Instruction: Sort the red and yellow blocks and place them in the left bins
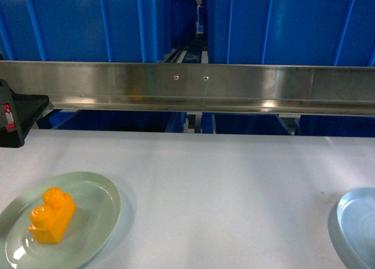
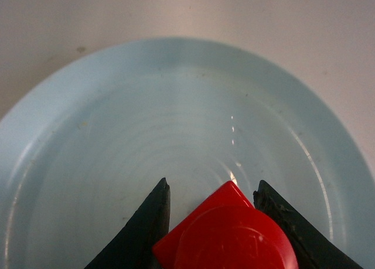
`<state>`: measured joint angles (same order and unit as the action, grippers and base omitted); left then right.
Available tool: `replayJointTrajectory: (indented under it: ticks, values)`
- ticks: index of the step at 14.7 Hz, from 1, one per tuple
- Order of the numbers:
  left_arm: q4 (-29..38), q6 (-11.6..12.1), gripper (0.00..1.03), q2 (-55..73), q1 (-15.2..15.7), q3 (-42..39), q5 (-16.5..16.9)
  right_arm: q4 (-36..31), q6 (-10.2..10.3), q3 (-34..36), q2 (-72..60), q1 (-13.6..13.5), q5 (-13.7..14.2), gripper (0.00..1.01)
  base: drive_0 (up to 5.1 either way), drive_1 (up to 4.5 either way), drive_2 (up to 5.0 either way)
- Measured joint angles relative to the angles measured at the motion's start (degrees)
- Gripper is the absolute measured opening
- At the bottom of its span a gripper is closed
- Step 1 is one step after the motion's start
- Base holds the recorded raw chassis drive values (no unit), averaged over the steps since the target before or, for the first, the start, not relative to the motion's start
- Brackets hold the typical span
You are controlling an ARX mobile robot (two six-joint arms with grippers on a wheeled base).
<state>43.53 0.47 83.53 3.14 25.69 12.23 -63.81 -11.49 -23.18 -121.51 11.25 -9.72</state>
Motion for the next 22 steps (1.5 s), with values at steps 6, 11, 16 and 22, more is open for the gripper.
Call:
replayJointTrajectory:
  ticks: [6, 11, 16, 22]
  values:
    - [0.0, 0.0, 0.98, 0.0, 0.0, 0.0, 0.0, 2.7, 2.0, 8.0, 21.4, -2.9, 0.2, 0.38, 0.0, 0.00, 0.0]
    - [0.0, 0.0, 0.98, 0.0, 0.0, 0.0, 0.0, 26.2, 4.6, 19.0, 61.9, -5.4, 0.6, 0.38, 0.0, 0.00, 0.0]
    - [0.0, 0.0, 0.98, 0.0, 0.0, 0.0, 0.0, 44.3, 5.4, 21.5, 87.9, -12.0, 6.8, 0.37, 0.0, 0.00, 0.0]
    - [-4.2, 0.8, 0.98, 2.4, -2.3, 1.4, -5.0, 44.2, 5.4, 21.6, 87.9, -12.0, 6.8, 0.37, 0.0, 0.00, 0.0]
